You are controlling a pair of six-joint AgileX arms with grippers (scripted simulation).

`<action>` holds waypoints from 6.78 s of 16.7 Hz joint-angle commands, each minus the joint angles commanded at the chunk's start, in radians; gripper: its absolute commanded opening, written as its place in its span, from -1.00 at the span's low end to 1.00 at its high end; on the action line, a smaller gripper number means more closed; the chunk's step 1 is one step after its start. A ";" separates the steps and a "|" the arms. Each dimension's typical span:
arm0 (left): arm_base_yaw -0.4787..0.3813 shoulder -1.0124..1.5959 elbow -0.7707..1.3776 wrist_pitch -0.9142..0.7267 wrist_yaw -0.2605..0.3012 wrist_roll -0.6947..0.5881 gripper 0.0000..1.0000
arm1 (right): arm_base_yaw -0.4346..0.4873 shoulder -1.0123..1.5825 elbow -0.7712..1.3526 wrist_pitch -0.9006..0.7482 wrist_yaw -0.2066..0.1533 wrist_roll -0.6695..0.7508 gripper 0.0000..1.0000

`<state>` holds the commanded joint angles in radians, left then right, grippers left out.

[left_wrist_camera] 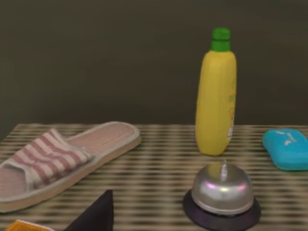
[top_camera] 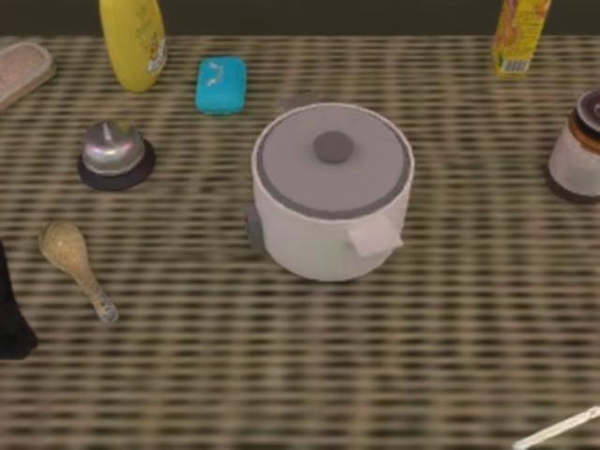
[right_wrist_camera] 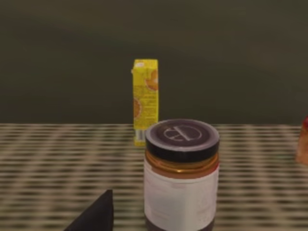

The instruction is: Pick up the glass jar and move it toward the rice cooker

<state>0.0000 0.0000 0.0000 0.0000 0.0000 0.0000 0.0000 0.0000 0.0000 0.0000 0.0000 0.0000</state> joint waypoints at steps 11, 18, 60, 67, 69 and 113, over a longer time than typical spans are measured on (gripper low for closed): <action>0.000 0.000 0.000 0.000 0.000 0.000 1.00 | -0.023 0.380 0.289 -0.336 0.014 -0.031 1.00; 0.000 0.000 0.000 0.000 0.000 0.000 1.00 | -0.054 0.956 0.958 -0.719 0.033 -0.096 1.00; 0.000 0.000 0.000 0.000 0.000 0.000 1.00 | 0.000 2.517 2.321 -1.375 0.006 -0.389 1.00; 0.000 0.000 0.000 0.000 0.000 0.000 1.00 | 0.000 2.517 2.321 -1.375 0.006 -0.389 -0.06; 0.000 0.000 0.000 0.000 0.000 0.000 1.00 | 0.000 2.517 2.321 -1.375 0.006 -0.389 -0.36; 0.000 0.000 0.000 0.000 0.000 0.000 1.00 | 0.233 2.194 1.991 -1.362 -0.002 0.202 -1.00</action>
<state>0.0000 0.0000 0.0000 0.0000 0.0000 0.0000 0.2331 2.1938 1.9907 -1.3618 -0.0025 0.2020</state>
